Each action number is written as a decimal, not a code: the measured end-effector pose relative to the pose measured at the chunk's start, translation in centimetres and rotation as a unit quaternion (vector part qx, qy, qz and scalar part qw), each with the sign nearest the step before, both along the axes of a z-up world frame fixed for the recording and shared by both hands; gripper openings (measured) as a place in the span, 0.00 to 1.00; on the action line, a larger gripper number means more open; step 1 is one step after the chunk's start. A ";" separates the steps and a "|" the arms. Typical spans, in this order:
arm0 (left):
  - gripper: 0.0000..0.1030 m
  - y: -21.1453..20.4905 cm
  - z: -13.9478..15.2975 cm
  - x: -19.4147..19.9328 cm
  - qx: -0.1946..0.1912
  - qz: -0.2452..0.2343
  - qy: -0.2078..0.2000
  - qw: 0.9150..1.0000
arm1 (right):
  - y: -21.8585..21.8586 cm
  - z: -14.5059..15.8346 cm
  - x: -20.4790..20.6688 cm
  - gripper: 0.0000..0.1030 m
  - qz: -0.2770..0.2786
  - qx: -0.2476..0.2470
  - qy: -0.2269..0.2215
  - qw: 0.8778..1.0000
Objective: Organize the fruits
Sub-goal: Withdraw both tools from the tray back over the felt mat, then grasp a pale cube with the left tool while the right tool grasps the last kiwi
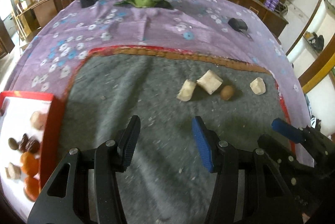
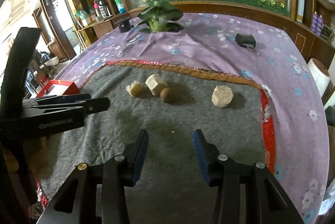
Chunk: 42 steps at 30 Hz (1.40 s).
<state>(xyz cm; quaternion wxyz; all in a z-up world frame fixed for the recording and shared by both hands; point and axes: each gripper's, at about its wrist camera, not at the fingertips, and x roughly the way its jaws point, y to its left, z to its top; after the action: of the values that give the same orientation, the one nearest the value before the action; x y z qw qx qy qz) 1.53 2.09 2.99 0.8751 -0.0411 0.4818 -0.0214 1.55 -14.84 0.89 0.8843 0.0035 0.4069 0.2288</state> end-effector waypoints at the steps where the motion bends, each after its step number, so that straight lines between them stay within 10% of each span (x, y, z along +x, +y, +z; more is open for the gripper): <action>1: 0.50 -0.3 -0.1 0.4 0.000 -0.004 0.002 1.000 | -0.2 0.0 0.2 0.42 0.000 0.002 0.001 1.000; 13: 0.48 -2.2 -1.7 4.1 0.034 -0.021 0.002 0.999 | 0.6 -0.1 2.6 0.42 0.024 -0.004 0.003 1.000; 16: 0.17 -1.4 -2.1 4.4 0.008 -0.015 0.011 1.000 | 1.4 -0.4 3.7 0.42 0.039 -0.011 0.007 0.999; 23: 0.17 -1.6 -2.1 4.2 0.012 -0.023 0.003 1.000 | 3.3 -1.1 6.4 0.42 0.068 -0.032 -0.001 0.997; 28: 0.17 -1.3 -2.2 4.3 0.002 -0.023 0.005 1.000 | 4.0 -2.4 7.5 0.21 0.068 -0.041 0.007 0.997; 42: 0.14 -0.3 0.1 -0.3 -0.002 -0.028 -0.018 0.999 | 1.9 0.0 1.5 0.20 0.050 -0.005 -0.008 0.999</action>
<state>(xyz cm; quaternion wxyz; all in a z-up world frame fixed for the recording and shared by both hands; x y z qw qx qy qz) 1.20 1.80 3.09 0.8828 -0.0291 0.4665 -0.0475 3.08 -12.94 0.88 0.8753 -0.0230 0.4001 0.2707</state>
